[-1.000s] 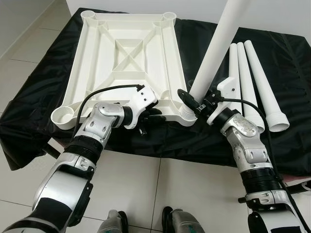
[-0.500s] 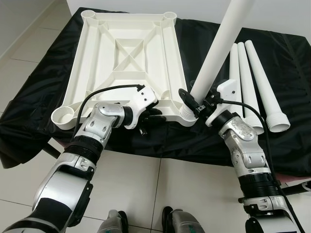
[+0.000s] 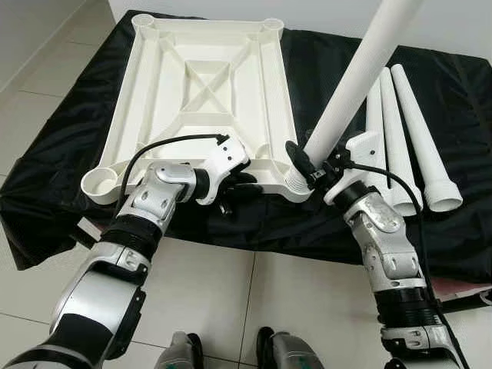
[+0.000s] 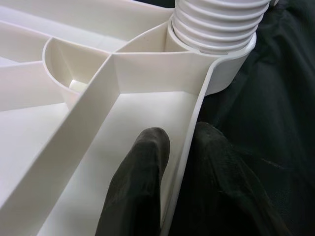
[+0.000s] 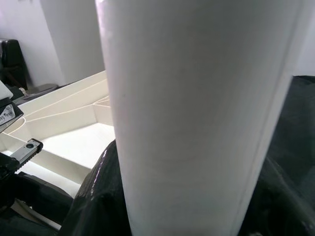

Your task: Building children table

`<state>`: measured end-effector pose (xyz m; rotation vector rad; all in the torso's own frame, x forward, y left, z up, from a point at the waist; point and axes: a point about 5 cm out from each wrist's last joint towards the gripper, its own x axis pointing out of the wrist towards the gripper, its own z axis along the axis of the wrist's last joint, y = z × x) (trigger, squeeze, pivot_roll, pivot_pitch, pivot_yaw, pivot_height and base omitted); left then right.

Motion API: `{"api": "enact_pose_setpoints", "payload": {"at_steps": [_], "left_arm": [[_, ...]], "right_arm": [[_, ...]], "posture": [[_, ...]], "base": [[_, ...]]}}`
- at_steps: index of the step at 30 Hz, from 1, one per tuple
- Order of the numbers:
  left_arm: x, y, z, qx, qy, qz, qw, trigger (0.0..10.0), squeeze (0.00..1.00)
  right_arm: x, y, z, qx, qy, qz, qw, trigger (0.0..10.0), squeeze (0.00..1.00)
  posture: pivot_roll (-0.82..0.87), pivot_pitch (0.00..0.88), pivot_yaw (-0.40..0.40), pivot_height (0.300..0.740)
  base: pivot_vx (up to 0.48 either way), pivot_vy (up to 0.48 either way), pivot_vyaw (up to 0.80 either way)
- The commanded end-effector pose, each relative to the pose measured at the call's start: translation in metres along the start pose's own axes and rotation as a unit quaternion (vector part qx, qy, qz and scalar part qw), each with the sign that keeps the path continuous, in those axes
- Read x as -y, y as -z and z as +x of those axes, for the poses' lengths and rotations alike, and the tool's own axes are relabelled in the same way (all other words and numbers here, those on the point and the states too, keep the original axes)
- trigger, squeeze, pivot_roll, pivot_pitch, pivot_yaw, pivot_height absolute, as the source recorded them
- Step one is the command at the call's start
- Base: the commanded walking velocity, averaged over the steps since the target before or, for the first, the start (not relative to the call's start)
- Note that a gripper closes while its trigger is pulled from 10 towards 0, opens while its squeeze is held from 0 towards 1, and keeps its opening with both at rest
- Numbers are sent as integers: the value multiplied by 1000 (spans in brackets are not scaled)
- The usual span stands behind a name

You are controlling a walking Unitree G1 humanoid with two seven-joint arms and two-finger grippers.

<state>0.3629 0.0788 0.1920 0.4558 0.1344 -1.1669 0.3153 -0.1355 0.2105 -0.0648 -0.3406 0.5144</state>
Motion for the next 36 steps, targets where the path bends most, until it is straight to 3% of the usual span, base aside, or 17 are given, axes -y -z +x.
{"api": "enact_pose_setpoints", "payload": {"at_steps": [1, 24, 36], "left_arm": [[5, -4, 3, 17, 15, -2, 1000, 10000, 0], [4, -4, 3, 18, 12, -2, 1000, 10000, 0], [4, -4, 3, 17, 13, 0, 1000, 10000, 0]], "right_arm": [[-10, 17, -4, -38, -7, 22, 999, 10000, 0], [-23, 5, -8, -9, 41, -11, 999, 10000, 0], [-26, 6, -10, -11, 60, -2, 998, 10000, 0]], "posture": [[-52, 206, -9, 740], [-51, 195, -12, 740], [-56, 179, -9, 740]], "base": [[0, 0, 0], [0, 0, 0], [0, 0, 0]]}}
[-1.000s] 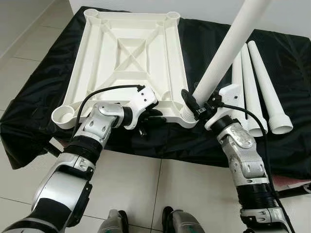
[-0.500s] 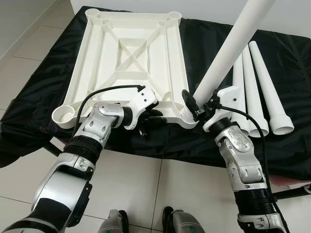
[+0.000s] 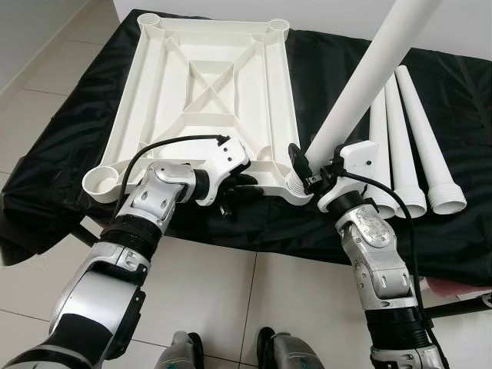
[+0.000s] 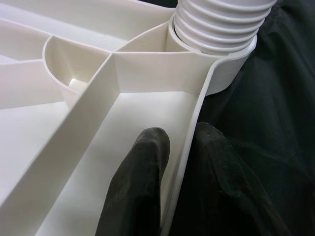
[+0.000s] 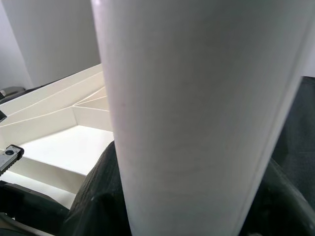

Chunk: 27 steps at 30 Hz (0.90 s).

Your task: Building children table

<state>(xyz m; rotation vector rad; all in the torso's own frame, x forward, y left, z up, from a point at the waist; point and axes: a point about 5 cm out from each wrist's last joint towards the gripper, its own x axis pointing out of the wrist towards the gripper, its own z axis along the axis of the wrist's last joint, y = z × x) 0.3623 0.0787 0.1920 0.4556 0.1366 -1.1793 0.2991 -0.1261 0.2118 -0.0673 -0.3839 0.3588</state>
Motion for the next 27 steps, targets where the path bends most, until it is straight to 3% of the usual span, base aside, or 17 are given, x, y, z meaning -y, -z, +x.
{"api": "enact_pose_setpoints", "payload": {"at_steps": [1, 27], "left_arm": [[3, -4, 3, 17, 7, 0, 1000, 10000, 0], [3, -5, 3, 16, 10, 3, 1000, 10000, 0]], "right_arm": [[-11, 12, -4, -28, -17, 15, 999, 10000, 0], [-9, 12, -4, -31, -4, 13, 999, 10000, 0]], "posture": [[-56, 179, -9, 740], [-55, 178, -8, 740]], "base": [[0, 0, 0], [0, 0, 0]]}}
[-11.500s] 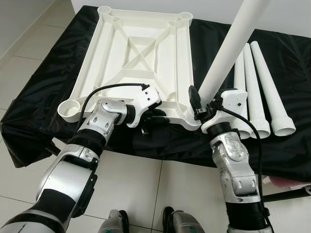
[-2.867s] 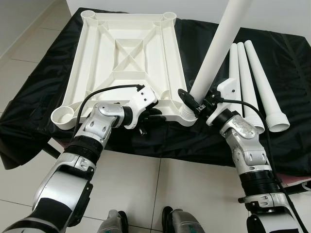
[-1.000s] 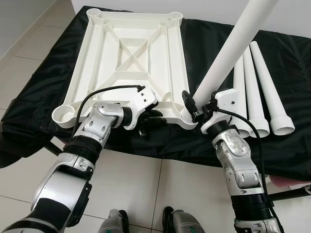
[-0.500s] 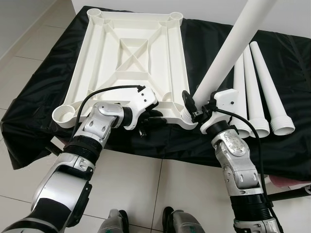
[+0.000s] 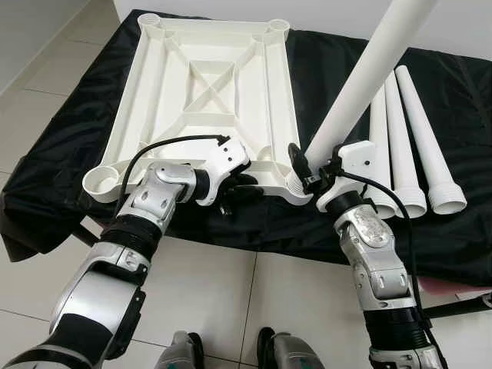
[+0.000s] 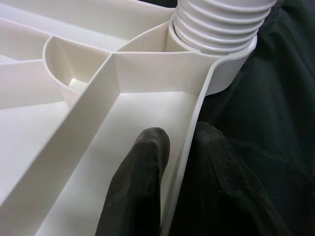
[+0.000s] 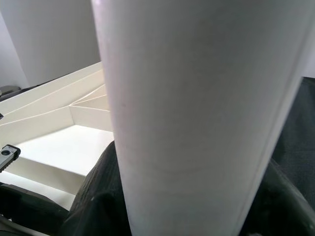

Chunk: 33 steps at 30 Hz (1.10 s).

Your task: Building children table

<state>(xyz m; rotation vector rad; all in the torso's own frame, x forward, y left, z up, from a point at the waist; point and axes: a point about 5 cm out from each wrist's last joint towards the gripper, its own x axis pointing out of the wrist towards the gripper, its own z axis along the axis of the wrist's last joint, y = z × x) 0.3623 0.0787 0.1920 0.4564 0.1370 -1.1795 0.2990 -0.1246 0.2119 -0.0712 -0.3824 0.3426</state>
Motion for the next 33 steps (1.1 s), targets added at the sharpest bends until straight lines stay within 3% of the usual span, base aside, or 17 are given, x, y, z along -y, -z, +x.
{"api": "enact_pose_setpoints", "payload": {"at_steps": [1, 4, 5, 10, 11, 28, 29, 33], "left_arm": [[3, -5, 3, 16, 10, 2, 1000, 10000, 0], [4, -5, 3, 16, 10, 2, 1000, 10000, 0], [4, -5, 3, 16, 10, 3, 1000, 10000, 0], [4, -5, 3, 17, 11, 3, 1000, 10000, 0], [4, -5, 3, 17, 11, 3, 1000, 10000, 0], [4, -4, 3, 16, 10, 0, 1000, 10000, 0], [4, -4, 3, 16, 10, 0, 1000, 10000, 0], [5, -4, 3, 16, 11, -2, 1000, 10000, 0]], "right_arm": [[-7, 12, -4, -30, -12, 16, 999, 10000, 0], [-7, 12, -4, -30, -12, 15, 999, 10000, 0], [-7, 12, -5, -30, -13, 18, 999, 10000, 1000], [-7, 10, -5, -26, -11, 17, 999, 10000, 1000], [-7, 10, -5, -24, -13, 16, 999, 10000, 0], [-8, 8, -5, -22, -19, 30, 999, 10000, 0], [-8, 8, -5, -22, -20, 32, 999, 0, 0], [-6, 8, -6, -21, -14, 34, 999, 0, 0]], "posture": [[-55, 178, -8, 740], [-55, 179, -8, 740], [-55, 179, -8, 740], [-56, 179, -9, 740], [-55, 179, -9, 740], [-52, 188, -10, 740], [-52, 188, -9, 740], [-52, 190, -8, 740]], "base": [[0, 0, 0], [0, 0, 0], [0, 0, 0], [0, 0, 0], [0, 0, 0], [0, 0, 0], [0, 0, 0], [0, 0, 0]]}}
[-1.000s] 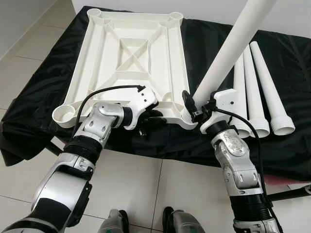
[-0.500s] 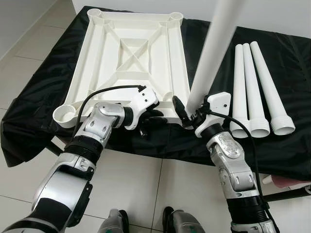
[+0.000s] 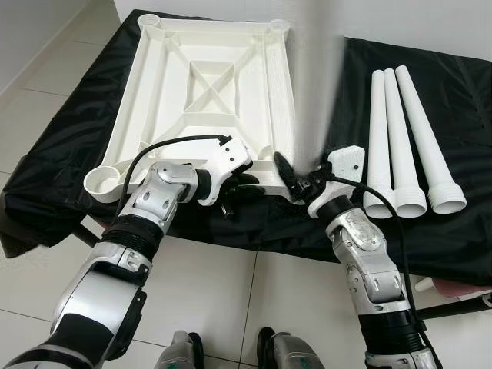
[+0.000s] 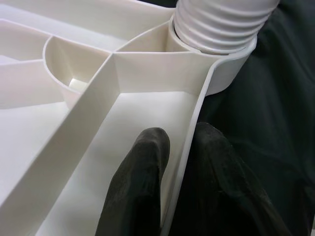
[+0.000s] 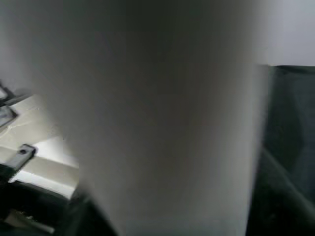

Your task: Building children table

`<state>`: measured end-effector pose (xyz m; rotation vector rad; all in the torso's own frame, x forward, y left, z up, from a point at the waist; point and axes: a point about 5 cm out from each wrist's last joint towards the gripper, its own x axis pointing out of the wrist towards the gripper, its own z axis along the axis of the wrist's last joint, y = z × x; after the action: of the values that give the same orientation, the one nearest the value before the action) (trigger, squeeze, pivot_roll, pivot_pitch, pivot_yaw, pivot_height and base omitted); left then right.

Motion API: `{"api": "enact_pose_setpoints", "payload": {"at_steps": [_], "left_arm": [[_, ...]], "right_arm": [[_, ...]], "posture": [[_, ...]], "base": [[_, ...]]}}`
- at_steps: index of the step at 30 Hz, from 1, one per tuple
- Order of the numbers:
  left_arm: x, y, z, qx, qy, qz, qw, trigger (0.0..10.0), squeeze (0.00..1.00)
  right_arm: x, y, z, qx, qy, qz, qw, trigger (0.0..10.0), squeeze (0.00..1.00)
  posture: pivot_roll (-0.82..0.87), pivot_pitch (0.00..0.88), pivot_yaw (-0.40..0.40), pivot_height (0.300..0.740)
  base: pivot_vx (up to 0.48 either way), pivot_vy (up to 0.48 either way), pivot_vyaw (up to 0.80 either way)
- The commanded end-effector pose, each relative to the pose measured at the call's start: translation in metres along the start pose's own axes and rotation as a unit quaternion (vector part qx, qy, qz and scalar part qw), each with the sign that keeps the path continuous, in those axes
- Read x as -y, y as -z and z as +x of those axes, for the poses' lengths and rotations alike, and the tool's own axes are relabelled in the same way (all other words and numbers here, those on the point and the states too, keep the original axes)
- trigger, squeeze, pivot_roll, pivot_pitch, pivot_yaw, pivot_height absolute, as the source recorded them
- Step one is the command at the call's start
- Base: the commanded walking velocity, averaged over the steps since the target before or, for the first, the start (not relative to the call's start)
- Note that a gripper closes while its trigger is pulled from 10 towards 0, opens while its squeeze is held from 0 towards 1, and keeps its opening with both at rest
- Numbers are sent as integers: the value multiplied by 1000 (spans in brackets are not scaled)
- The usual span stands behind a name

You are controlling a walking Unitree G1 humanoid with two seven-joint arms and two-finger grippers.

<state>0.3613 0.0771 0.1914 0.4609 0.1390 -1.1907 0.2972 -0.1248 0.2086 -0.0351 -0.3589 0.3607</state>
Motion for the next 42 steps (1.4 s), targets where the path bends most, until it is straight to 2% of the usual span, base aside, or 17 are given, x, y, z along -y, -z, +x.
{"api": "enact_pose_setpoints", "payload": {"at_steps": [1, 10, 11, 12, 18, 22, 32, 33, 42], "left_arm": [[3, -4, 2, 17, 6, -4, 1000, 10000, 0], [3, -3, 2, 17, 6, -4, 1000, 10000, 0], [3, -3, 2, 17, 5, -4, 1000, 10000, 0], [3, -3, 2, 17, 5, -4, 1000, 10000, 0], [3, -4, 2, 17, 5, -3, 1000, 10000, 0], [3, -2, 1, 15, 4, -2, 1000, 10000, 0], [3, -2, 1, 15, 4, -3, 1000, 10000, 0], [3, -2, 1, 15, 5, -2, 1000, 10000, 0], [2, -4, 0, 16, 3, -1, 1000, 10000, 0]], "right_arm": [[-5, 6, -3, -13, -8, 13, 1000, 0, 0], [-3, 6, -2, -12, -4, 10, 1000, 0, 0], [-3, 6, -2, -12, -5, 9, 1000, 1451, 0], [-2, 6, -1, -12, -3, 7, 1000, 10000, 0], [3, 4, 1, -11, -4, 1, 1000, 10000, 0], [17, -6, 7, 6, -20, 14, 1000, 10000, 0], [32, -18, 12, 22, -61, 31, 997, 10000, 0], [35, -18, 13, 15, -89, 30, 995, 10000, 0], [46, -10, 14, -16, -141, 19, 990, 10000, 0]], "posture": [[-52, 190, -8, 740], [-50, 187, -7, 740], [-50, 185, -9, 740], [-50, 184, -8, 740], [-51, 181, -8, 740], [-55, 177, -9, 740], [-57, 179, -11, 740], [-58, 182, -12, 740], [-53, 191, -14, 740]], "base": [[0, 0, 0], [0, 0, 0], [0, 0, 0], [0, 0, 0], [0, 0, 0], [0, 0, 0], [0, 0, 0], [0, 0, 0], [0, 0, 0]]}}
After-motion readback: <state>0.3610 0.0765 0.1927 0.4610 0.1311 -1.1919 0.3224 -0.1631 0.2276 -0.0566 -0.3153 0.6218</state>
